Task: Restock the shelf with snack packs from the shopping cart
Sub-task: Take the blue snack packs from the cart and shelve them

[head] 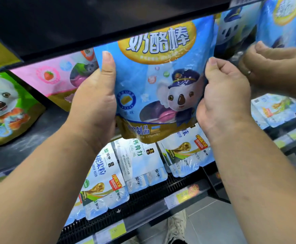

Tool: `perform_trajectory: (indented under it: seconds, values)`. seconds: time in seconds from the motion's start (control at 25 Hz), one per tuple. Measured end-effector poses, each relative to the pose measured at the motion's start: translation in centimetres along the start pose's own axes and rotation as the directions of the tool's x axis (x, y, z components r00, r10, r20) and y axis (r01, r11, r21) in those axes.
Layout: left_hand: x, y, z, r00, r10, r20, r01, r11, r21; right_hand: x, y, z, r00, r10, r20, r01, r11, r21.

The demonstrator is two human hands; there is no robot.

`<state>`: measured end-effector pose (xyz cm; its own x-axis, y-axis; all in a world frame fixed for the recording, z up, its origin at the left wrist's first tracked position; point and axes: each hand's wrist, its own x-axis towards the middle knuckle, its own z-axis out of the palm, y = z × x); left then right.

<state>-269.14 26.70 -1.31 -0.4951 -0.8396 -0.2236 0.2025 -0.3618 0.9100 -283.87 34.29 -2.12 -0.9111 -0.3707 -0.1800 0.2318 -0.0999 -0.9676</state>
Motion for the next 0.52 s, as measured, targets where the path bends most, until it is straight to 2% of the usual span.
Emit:
perform_trajectory:
  seconds: [0.24,0.4,0.52]
  values:
    - [0.6,0.6,1.9,0.993,0.104,-0.057,-0.1,0.992,0.071,0.7,-0.5,0.2,0.997,-0.046,-0.059,0.052,0.993,0.102]
    - [1.1,1.0,1.4,0.986,0.148,-0.078,-0.142,0.987,0.08,0.8,-0.4,0.7,0.992,-0.116,-0.052,0.12,0.988,0.098]
    - [-0.2,0.0,0.5,0.979,0.201,-0.014,-0.189,0.941,0.282,0.8,-0.4,0.5,0.991,-0.123,-0.062,0.129,0.987,0.101]
